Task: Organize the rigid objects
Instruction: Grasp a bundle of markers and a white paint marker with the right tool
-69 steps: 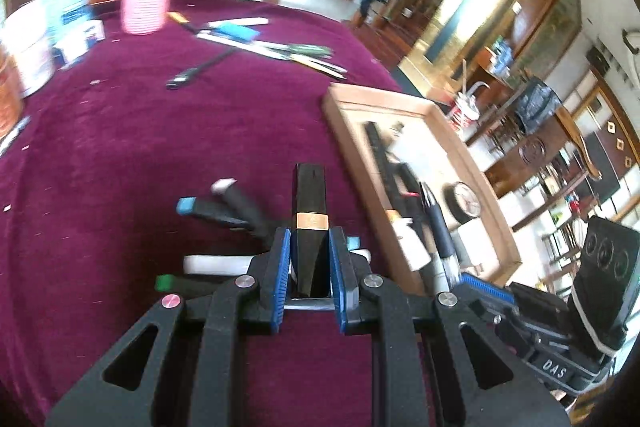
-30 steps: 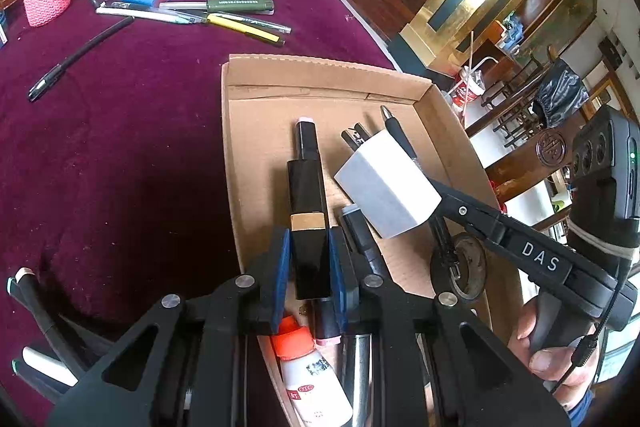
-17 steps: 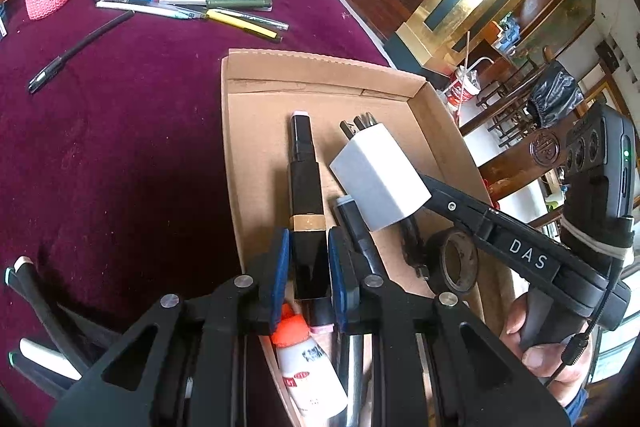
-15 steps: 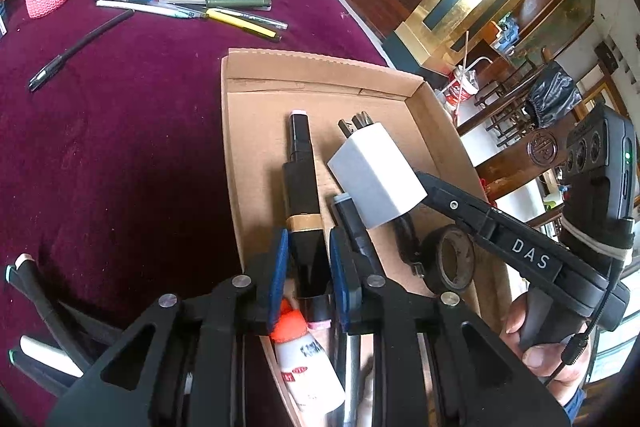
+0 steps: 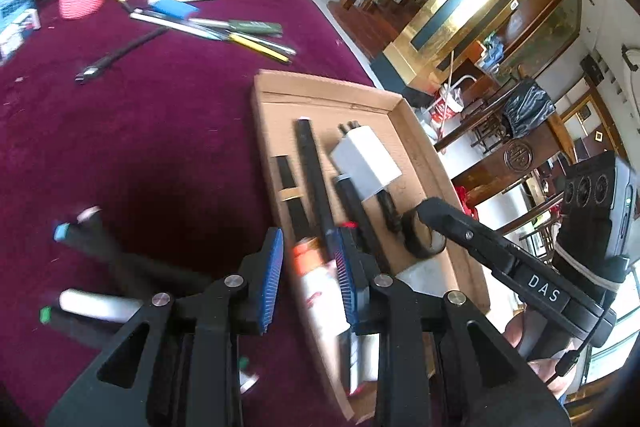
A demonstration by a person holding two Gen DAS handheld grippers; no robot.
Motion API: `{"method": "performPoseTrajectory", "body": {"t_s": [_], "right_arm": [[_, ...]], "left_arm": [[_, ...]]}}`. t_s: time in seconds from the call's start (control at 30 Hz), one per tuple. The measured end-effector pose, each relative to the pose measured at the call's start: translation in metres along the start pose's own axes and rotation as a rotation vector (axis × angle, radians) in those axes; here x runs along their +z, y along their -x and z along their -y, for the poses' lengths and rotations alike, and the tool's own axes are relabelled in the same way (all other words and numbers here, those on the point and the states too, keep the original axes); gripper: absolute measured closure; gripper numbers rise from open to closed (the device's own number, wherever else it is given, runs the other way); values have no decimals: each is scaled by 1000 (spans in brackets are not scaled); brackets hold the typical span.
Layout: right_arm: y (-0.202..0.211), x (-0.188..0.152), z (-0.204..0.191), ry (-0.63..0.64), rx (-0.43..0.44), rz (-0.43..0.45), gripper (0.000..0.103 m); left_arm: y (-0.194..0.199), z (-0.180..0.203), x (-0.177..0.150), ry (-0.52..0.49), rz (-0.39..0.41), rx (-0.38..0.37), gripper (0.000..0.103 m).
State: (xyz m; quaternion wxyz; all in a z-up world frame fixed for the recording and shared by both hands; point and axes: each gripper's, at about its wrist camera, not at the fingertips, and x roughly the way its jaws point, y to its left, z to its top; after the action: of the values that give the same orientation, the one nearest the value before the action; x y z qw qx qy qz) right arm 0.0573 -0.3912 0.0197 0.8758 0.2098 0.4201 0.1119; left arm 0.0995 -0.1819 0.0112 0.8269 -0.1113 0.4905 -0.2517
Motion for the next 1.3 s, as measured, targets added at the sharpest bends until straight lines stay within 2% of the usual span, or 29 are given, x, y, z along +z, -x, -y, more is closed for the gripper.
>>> {"method": "performPoseTrajectory", "body": {"t_s": [0.1, 0.27, 0.33, 0.53, 0.63, 0.73, 0.87, 1.03, 1.2, 1.3], "right_arm": [[-7, -12, -25, 33, 51, -32, 92], [-37, -34, -73, 91, 139, -138, 87], [-52, -41, -88, 111, 156, -173, 87], [-94, -47, -110, 130, 114, -219, 87], [-107, -41, -110, 141, 64, -207, 86], [-120, -35, -106, 143, 8, -200, 82], [-127, -36, -105, 114, 30, -229, 77], [-128, -58, -104, 31, 145, -325, 72], [-120, -92, -129, 88, 249, -411, 72], [-113, -101, -142, 159, 218, -379, 72]], "left_arm": [[25, -27, -11, 20, 32, 12, 80], [59, -88, -30, 93, 85, 122, 80], [67, -113, -35, 133, 119, 143, 80], [64, -166, -42, 251, 152, 164, 80], [61, -169, -42, 258, 150, 148, 80], [63, -164, -42, 235, 156, 126, 80], [73, -168, -45, 242, 173, 125, 80], [81, -177, -45, 272, 187, 117, 80], [86, -180, -46, 281, 199, 113, 80], [86, -182, -46, 287, 197, 115, 80]]}}
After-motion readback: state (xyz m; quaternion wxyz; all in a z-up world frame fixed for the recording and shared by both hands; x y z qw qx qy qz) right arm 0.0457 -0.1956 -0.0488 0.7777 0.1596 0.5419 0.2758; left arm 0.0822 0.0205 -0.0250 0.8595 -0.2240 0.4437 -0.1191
